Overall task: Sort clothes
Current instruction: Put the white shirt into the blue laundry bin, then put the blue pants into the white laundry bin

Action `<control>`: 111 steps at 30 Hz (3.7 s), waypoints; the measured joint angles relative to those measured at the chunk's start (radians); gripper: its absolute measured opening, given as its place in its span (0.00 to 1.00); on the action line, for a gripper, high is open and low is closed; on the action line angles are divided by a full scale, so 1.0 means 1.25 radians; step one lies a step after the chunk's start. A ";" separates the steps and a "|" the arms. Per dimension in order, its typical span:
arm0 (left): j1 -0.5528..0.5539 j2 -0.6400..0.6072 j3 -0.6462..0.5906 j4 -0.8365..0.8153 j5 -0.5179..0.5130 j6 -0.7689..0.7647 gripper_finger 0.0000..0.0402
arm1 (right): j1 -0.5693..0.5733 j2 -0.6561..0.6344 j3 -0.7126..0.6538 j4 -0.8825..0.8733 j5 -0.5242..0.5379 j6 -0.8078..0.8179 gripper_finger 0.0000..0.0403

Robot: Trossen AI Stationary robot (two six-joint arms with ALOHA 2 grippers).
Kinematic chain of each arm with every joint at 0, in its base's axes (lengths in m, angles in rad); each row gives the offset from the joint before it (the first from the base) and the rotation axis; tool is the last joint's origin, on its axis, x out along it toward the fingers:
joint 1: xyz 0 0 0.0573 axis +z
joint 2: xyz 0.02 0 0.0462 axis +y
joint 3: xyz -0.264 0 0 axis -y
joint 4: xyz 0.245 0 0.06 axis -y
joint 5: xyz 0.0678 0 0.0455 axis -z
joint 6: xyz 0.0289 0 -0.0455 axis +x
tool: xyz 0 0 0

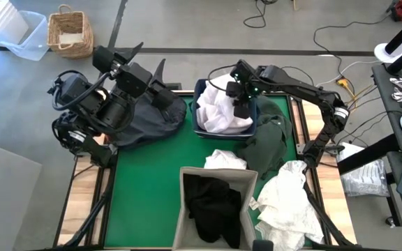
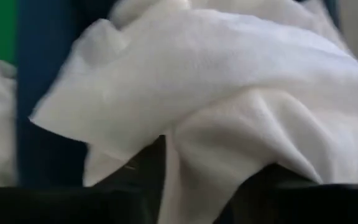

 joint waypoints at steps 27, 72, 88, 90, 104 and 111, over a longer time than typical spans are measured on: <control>0.005 0.000 -0.003 -0.005 -0.001 0.001 0.64 | -0.004 -0.048 0.123 0.035 0.073 0.008 0.41; 0.007 0.000 -0.003 -0.366 0.001 -0.285 0.64 | -0.051 -0.113 -0.309 0.447 -0.180 0.009 0.06; 0.017 -0.010 -0.067 -1.121 0.367 -0.996 0.64 | -0.050 -0.289 -0.245 0.341 -0.086 0.020 0.50; 0.018 -0.017 -0.115 -1.155 0.332 -1.037 0.64 | -0.050 -0.323 -0.251 0.337 -0.080 0.041 0.51; 0.024 -0.332 -0.753 -0.799 0.421 -1.078 0.64 | -0.002 -0.511 -0.419 0.402 -0.083 0.106 0.44; 0.043 -0.468 -1.037 -0.546 0.490 -1.004 0.64 | 0.005 -0.553 -0.510 0.487 -0.081 0.128 0.44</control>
